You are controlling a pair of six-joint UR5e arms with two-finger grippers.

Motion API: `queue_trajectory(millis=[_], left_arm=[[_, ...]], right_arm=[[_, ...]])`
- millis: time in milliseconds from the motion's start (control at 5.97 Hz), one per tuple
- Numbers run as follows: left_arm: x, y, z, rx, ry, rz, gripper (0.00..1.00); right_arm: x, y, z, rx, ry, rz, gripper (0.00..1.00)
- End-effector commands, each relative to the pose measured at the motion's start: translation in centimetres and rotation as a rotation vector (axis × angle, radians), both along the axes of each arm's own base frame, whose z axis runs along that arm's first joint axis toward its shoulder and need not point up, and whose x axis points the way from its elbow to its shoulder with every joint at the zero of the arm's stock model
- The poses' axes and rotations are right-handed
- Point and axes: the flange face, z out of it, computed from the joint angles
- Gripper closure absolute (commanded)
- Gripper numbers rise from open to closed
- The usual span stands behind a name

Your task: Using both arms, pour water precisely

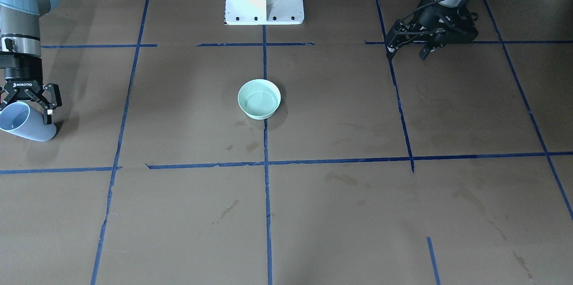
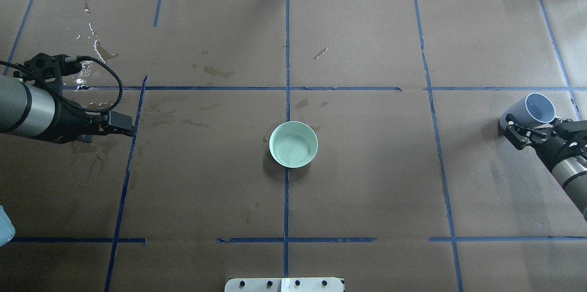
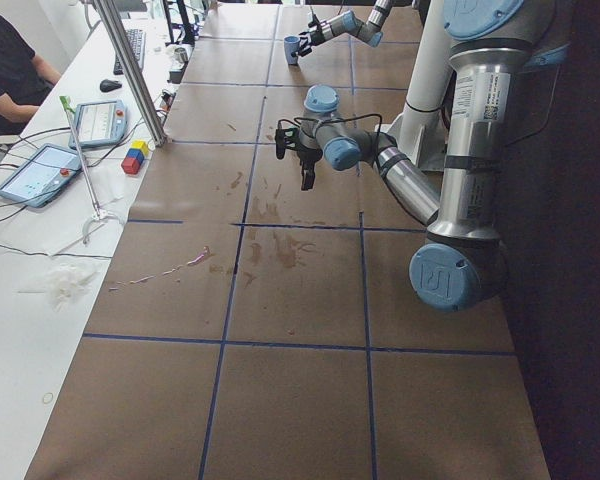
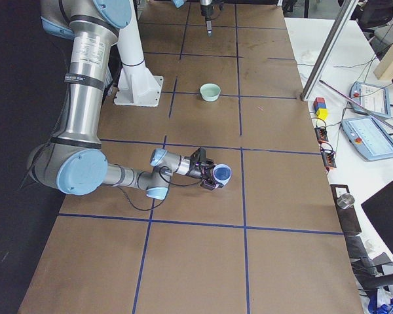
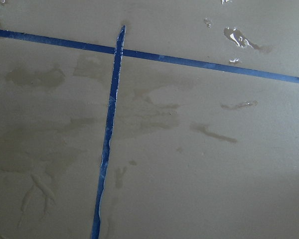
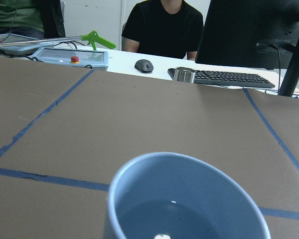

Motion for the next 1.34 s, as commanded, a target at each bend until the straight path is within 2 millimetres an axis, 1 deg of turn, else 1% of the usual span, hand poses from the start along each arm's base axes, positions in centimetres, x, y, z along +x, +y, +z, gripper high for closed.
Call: queue_trajectory(millis=[0,167,335,502,670,837,1004,1172], left_arm=[[-0.1,0.1,-0.1,0.0,0.001,0.0,0.0],[-0.1,0.1,-0.1,0.0,0.001,0.0,0.0],[-0.1,0.1,-0.1,-0.001,0.0,0.0,0.0],[-0.1,0.1,-0.1,-0.001,0.001,-0.001,0.0],[-0.1,0.1,-0.1,-0.004,0.002,-0.003,0.0],[-0.1,0.1,-0.2,-0.006,0.003,-0.006,0.0],[-0.1,0.1,-0.2,-0.007,0.004,-0.007,0.0],[-0.1,0.1,-0.2,-0.007,0.004,-0.007,0.0]], right_arm=[[-0.4,-0.3,-0.4,0.006,-0.004,0.005,0.0],[-0.7,-0.5,-0.6,0.007,-0.009,0.005,0.01],[-0.8,-0.6,-0.8,0.01,-0.014,0.005,0.19],[-0.9,-0.6,-1.1,0.013,-0.022,0.005,0.57],[-0.9,-0.7,-1.7,0.021,-0.034,0.003,0.8],[-1.8,-1.4,-4.0,0.05,-0.065,0.011,0.86],[-3.0,-2.0,-7.7,0.081,-0.122,-0.001,0.98],[-3.9,-2.1,-10.7,0.083,-0.14,-0.023,0.98]])
